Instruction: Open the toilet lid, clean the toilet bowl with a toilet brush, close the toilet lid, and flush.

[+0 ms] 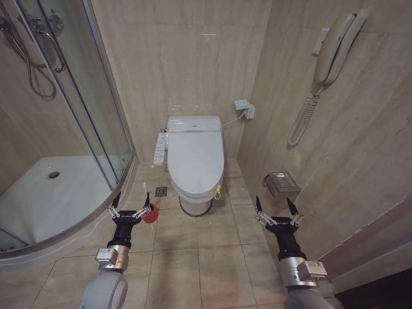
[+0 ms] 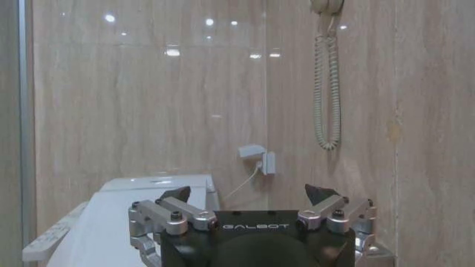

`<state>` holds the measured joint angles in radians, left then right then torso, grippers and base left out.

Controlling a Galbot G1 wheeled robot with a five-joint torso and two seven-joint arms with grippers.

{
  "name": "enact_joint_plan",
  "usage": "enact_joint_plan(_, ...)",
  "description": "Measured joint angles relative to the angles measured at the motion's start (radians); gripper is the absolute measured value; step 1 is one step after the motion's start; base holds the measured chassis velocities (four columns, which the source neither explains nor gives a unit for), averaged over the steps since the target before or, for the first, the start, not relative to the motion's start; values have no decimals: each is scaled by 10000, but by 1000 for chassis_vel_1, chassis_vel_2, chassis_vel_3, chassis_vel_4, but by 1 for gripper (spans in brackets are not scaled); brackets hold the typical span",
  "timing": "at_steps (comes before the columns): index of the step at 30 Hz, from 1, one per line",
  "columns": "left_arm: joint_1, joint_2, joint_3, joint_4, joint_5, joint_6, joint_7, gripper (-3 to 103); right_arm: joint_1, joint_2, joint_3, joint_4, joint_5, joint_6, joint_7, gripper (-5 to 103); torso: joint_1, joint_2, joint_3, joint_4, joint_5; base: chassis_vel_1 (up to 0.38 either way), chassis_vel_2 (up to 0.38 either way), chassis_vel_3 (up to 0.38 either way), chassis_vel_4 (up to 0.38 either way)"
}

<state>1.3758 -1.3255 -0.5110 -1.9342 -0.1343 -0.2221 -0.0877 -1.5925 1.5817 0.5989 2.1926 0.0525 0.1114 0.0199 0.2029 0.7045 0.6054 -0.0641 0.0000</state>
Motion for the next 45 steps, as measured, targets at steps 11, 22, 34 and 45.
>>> enact_joint_plan(11, 0, 0, 0, 0, 0, 0, 0, 100, 18, -11, 45, -199, -38, 117, -160, 100, 0, 0, 0, 0, 0, 0, 0, 0, 0)
enact_joint_plan(22, 0, 0, 0, 0, 0, 0, 0, 100, 106, -77, 129, -390, 54, 117, -114, 100, -4, 1, -1, 0, 0, -11, 12, 15, -13)
enact_joint_plan(34, 0, 0, 1, 0, 0, 0, 0, 100, 87, -68, 157, -415, 48, 148, -132, 100, 1, 0, 0, -2, -3, -158, 177, 166, -166)
enact_joint_plan(45, -6, 1, 0, 0, 0, 0, 0, 100, 158, -72, 217, -566, -185, 370, 288, 100, 11, -3, 4, -2, 2, -235, 227, 209, -212)
